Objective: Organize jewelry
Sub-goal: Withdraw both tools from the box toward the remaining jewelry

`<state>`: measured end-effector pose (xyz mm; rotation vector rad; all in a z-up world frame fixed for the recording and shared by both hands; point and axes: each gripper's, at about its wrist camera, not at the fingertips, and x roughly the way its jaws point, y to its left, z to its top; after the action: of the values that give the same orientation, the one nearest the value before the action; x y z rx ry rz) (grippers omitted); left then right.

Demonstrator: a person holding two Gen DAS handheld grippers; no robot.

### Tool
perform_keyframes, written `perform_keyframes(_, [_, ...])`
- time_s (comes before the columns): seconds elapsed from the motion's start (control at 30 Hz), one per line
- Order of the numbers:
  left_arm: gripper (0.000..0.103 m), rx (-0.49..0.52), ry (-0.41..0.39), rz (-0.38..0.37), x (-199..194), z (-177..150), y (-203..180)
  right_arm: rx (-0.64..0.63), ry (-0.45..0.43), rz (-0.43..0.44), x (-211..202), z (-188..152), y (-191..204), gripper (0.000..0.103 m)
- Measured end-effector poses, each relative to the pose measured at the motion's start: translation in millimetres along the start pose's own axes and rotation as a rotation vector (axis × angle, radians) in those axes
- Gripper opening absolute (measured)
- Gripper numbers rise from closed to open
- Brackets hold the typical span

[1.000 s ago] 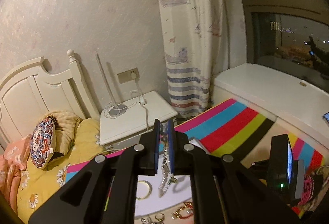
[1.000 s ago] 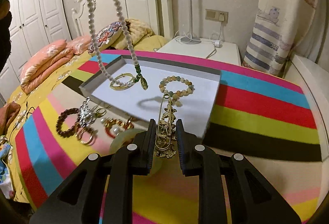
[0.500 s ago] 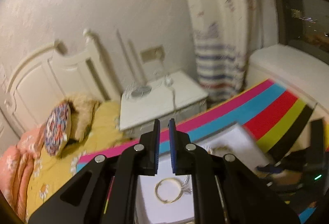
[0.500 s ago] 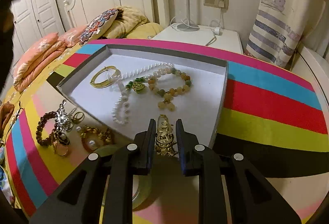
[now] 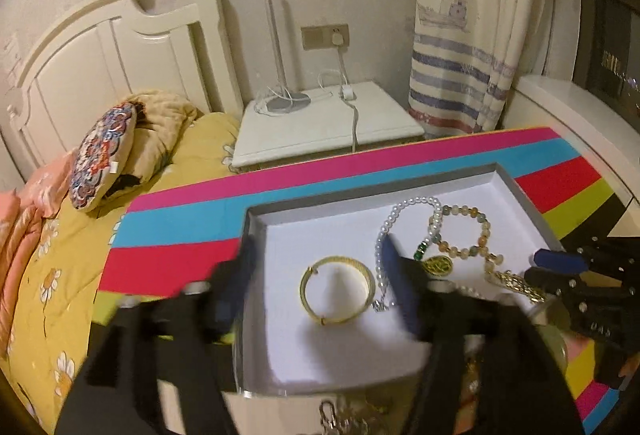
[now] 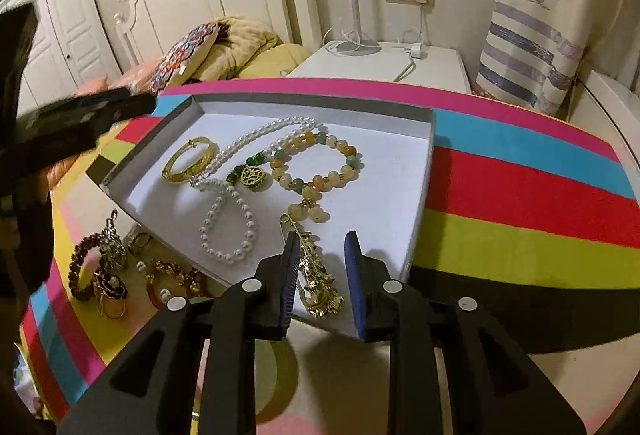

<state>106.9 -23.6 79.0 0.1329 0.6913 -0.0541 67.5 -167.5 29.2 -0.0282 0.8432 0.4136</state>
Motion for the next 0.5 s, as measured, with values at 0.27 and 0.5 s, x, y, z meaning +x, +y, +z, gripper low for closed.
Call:
perform_keyframes(0.27, [0.101, -0.057, -0.068, 0.042, -65, -32, 17, 0.023, -0.085, 0.013, -50, -18, 0, 0.073])
perform_keyframes(0.5, [0.101, -0.214, -0.004, 0.053, -107, -97, 55, 0.016, -0.015, 0.018, -61, -57, 13, 0.086])
